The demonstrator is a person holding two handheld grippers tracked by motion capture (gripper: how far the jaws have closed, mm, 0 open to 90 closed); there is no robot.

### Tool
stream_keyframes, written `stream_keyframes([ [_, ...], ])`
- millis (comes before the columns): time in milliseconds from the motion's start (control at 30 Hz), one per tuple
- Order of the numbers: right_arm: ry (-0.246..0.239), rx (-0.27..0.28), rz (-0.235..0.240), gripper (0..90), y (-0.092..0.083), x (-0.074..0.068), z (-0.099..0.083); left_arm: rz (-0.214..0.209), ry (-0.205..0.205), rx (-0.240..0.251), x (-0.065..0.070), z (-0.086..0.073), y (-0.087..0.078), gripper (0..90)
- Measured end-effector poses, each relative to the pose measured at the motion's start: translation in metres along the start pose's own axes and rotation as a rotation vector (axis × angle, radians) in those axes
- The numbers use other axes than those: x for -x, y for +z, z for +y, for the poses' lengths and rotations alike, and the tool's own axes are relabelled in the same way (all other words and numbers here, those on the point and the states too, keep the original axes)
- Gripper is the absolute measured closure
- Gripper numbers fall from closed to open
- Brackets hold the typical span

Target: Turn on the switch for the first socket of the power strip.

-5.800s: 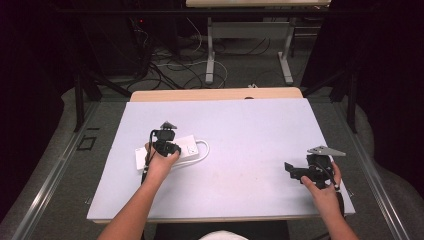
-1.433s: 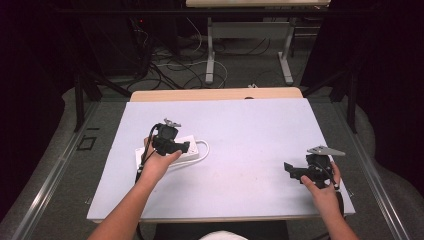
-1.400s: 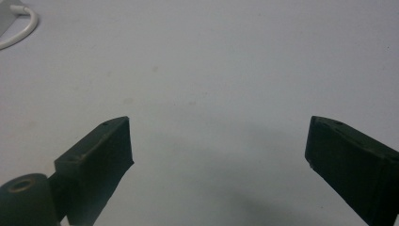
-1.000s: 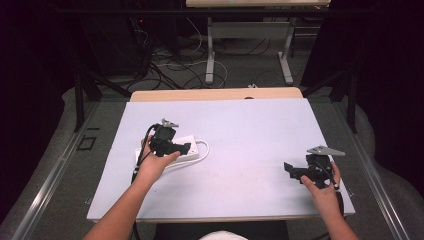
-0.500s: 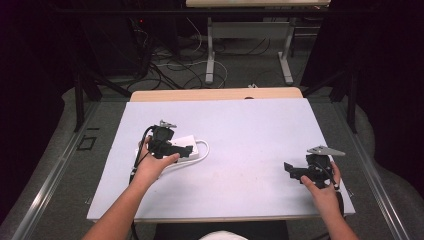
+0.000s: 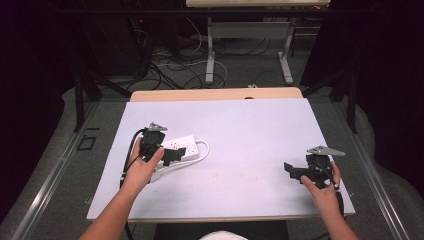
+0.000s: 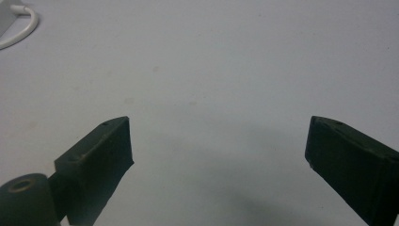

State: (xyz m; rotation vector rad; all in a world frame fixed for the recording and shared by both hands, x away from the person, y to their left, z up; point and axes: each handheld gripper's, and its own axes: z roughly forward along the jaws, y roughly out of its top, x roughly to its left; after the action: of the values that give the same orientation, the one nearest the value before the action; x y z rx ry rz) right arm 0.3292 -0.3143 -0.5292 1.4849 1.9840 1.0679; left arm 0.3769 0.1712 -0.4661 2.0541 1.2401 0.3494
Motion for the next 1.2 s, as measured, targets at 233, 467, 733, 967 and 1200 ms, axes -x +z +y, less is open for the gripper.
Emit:
stream_keyframes([
  [233, -0.007, 0.004, 0.000, 7.3, 0.000, 0.000, 0.000, 0.026, -0.015, 0.017, -0.009, -0.010, -0.014, 0.2],
  [467, -0.002, 0.002, -0.011, 7.3, 0.000, -0.001, 0.000, 0.049, -0.045, 0.048, -0.020, -0.021, -0.028, 0.2],
  [733, 0.001, 0.000, 0.000, 7.3, 0.000, 0.000, 0.000, 0.071, -0.101, 0.065, -0.035, -0.038, -0.039, 0.3],
  [967, 0.004, 0.001, -0.002, 7.3, 0.000, -0.001, 0.000, 0.116, -0.131, 0.076, -0.050, -0.058, -0.043, 0.3],
  [1200, 0.007, 0.001, 0.000, 7.3, 0.001, 0.000, 0.000, 0.144, -0.160, 0.087, -0.062, -0.077, -0.047, 0.3],
])
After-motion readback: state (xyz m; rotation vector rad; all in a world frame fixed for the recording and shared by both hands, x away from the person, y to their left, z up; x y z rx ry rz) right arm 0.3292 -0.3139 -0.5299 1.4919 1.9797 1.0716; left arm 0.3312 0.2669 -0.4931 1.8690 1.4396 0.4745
